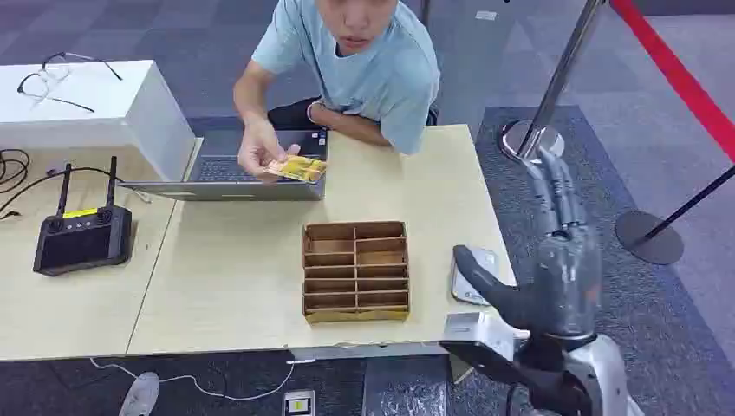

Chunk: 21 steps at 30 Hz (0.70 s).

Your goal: Pass the card to the sensor for recognition and then transmit it.

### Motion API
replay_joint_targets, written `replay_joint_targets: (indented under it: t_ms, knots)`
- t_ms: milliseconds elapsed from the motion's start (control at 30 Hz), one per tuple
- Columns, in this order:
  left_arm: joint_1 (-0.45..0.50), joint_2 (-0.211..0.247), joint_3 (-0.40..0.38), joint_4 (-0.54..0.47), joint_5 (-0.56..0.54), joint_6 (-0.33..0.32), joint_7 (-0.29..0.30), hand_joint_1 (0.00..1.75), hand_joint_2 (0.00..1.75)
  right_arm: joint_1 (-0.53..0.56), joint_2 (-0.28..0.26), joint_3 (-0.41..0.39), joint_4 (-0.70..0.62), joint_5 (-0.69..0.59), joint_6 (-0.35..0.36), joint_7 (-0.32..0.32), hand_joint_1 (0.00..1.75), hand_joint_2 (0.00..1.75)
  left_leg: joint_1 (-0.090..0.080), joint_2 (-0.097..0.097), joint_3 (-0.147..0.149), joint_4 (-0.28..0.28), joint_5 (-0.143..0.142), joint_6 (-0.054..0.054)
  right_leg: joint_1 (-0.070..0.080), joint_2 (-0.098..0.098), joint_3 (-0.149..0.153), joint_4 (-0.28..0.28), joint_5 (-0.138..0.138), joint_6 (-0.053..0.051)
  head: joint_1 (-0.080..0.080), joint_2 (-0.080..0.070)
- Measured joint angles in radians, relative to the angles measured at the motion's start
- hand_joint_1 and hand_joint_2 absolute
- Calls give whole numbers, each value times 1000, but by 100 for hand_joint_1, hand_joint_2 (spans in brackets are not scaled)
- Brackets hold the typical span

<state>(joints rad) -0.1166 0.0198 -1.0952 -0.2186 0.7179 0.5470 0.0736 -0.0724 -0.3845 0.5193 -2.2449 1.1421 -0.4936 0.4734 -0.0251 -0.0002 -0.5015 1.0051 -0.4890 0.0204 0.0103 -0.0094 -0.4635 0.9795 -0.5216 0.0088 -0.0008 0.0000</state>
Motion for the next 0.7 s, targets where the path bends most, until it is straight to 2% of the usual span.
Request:
replay_joint_targets:
  t_ms: [267, 433, 700]
  knots:
    - [-2, -3, -20, 0, -19, -11, 0, 0, 0, -53, 30, 136, 158, 23, 11, -38, 0, 175, 0, 0, 0, 0, 0, 0, 0, 0, 0, 0, 0, 0, 0, 0]
    - [-3, -3, -28, 0, -26, -11, 0, 0, 0, -70, 49, 171, 237, 13, -4, -49, 0, 175, 0, 0, 0, 0, 0, 0, 0, 0, 0, 0, 0, 0, 0, 0]
    - [-3, -2, -39, 0, -27, -11, 0, 0, 0, -80, 72, 186, 320, -22, -37, -58, 3, 175, 0, 0, 0, 0, 0, 0, 0, 0, 0, 0, 0, 0, 0, 0]
